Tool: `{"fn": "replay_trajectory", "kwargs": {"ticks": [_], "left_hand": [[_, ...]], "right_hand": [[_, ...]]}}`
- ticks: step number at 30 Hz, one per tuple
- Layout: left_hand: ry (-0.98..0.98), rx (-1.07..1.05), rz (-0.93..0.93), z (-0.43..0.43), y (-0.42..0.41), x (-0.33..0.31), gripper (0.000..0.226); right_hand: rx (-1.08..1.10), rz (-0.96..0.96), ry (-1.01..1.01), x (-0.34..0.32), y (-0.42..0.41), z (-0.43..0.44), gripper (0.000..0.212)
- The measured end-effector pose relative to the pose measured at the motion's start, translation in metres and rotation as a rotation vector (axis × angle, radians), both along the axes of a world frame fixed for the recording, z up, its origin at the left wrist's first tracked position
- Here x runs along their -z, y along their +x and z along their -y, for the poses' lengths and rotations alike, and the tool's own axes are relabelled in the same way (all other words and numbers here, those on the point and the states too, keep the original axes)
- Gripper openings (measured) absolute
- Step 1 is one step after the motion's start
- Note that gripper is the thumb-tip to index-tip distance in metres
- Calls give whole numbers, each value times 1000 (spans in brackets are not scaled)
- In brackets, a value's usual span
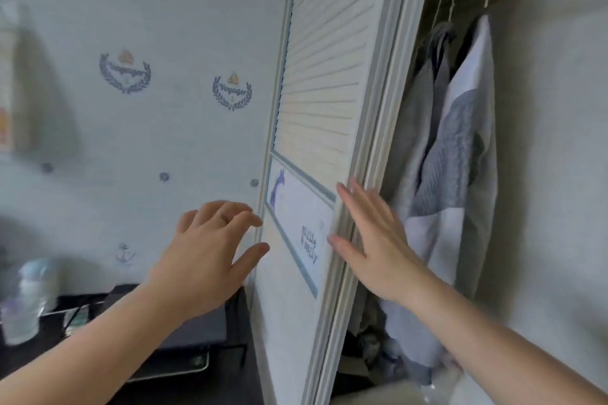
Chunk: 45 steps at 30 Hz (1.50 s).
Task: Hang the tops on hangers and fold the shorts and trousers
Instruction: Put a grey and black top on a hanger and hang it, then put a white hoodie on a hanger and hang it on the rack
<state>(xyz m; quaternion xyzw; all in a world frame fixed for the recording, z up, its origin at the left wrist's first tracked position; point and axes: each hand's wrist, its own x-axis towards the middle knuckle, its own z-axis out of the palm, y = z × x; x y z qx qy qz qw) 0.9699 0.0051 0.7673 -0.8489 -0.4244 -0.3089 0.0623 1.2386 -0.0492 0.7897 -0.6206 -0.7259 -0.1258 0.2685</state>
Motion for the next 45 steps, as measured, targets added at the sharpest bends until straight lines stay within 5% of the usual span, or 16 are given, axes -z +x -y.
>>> {"fn": "replay_trajectory", "kwargs": {"ticks": [18,28,45], "left_hand": [[-581,-891,15,299,-389,225,77],[-770,-1455,370,483,-489,302,72],[-770,-1794,684,543,-718,341,72]], "right_hand": [[-776,122,-548,211,-457,126,72],[-1259,323,-709,279,-660,220,69],[-1391,516,-857,328,-956,226,72]]}}
